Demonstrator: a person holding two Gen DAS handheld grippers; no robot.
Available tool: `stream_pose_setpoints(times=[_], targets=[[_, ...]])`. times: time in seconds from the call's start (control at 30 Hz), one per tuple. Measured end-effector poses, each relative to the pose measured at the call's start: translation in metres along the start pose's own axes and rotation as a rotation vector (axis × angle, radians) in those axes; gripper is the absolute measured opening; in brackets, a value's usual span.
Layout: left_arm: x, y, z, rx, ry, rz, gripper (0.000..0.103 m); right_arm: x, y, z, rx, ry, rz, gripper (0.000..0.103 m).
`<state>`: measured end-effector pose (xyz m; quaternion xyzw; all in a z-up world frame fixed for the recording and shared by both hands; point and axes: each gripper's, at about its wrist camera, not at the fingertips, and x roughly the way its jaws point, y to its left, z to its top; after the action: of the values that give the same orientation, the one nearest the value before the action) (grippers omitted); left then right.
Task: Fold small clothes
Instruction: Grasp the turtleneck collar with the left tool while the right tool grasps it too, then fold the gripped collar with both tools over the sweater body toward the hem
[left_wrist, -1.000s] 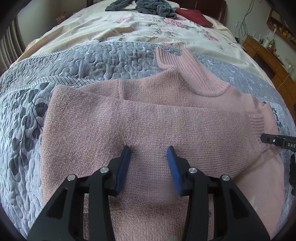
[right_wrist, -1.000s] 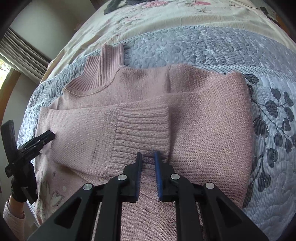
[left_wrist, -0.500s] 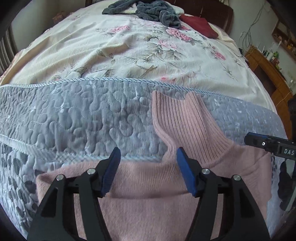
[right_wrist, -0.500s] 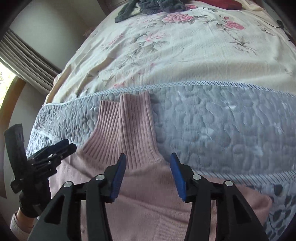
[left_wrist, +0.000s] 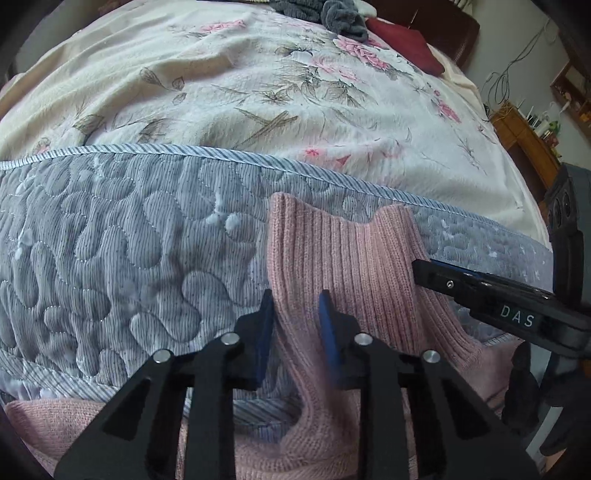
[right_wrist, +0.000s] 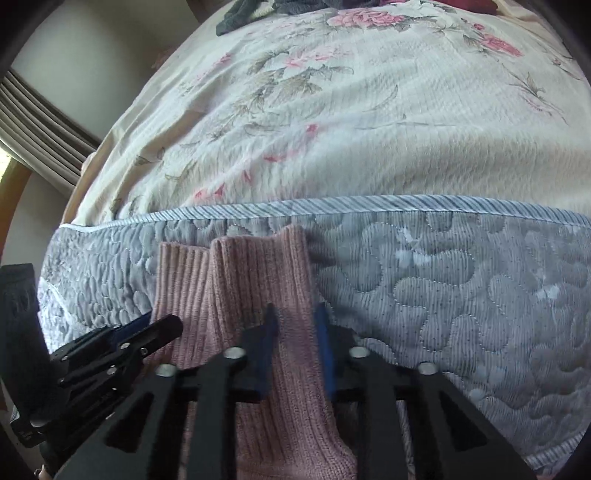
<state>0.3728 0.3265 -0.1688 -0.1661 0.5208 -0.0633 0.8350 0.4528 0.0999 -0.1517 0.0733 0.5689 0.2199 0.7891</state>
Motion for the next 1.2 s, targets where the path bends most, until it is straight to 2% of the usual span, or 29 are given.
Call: stream_pose_setpoints(times=[0.03, 0.2, 0.3, 0.43, 0.53, 0.77, 0.93, 1.03, 1.1, 1.2], targets=[[-0.001, 0.001, 0.001, -0.011, -0.006, -0.015, 0.008, -0.004, 0.000, 0.000, 0.002, -0.013, 0.010, 0.012], [-0.027, 0.009, 0.000, -0.051, -0.073, -0.142, 0.007, -0.039, 0.005, -0.007, -0.056, -0.090, 0.075, 0.009], [-0.051, 0.006, -0.007, 0.000, -0.121, -0.184, 0.007, -0.070, 0.010, -0.016, -0.099, -0.136, 0.140, 0.008], [-0.087, 0.002, -0.025, 0.041, -0.178, -0.281, 0.007, -0.109, 0.017, -0.039, -0.155, -0.163, 0.208, 0.008], [-0.108, -0.005, -0.046, 0.095, -0.199, -0.308, 0.007, -0.131, 0.025, -0.064, -0.218, -0.159, 0.212, 0.008], [-0.136, -0.007, -0.110, 0.191, -0.172, -0.334, 0.007, -0.154, 0.021, -0.130, -0.280, -0.113, 0.219, 0.008], [-0.128, 0.004, -0.154, 0.230, -0.070, -0.318, 0.008, -0.148, 0.011, -0.177, -0.311, -0.045, 0.177, 0.008], [-0.126, 0.021, -0.177, 0.191, -0.028, -0.326, 0.009, -0.149, 0.004, -0.201, -0.297, -0.009, 0.189, 0.012], [-0.130, 0.035, -0.188, 0.116, -0.023, -0.372, 0.011, -0.153, 0.000, -0.211, -0.273, 0.001, 0.216, 0.014], [-0.135, 0.041, -0.193, 0.032, -0.031, -0.422, 0.021, -0.154, -0.003, -0.215, -0.201, 0.006, 0.272, 0.022]])
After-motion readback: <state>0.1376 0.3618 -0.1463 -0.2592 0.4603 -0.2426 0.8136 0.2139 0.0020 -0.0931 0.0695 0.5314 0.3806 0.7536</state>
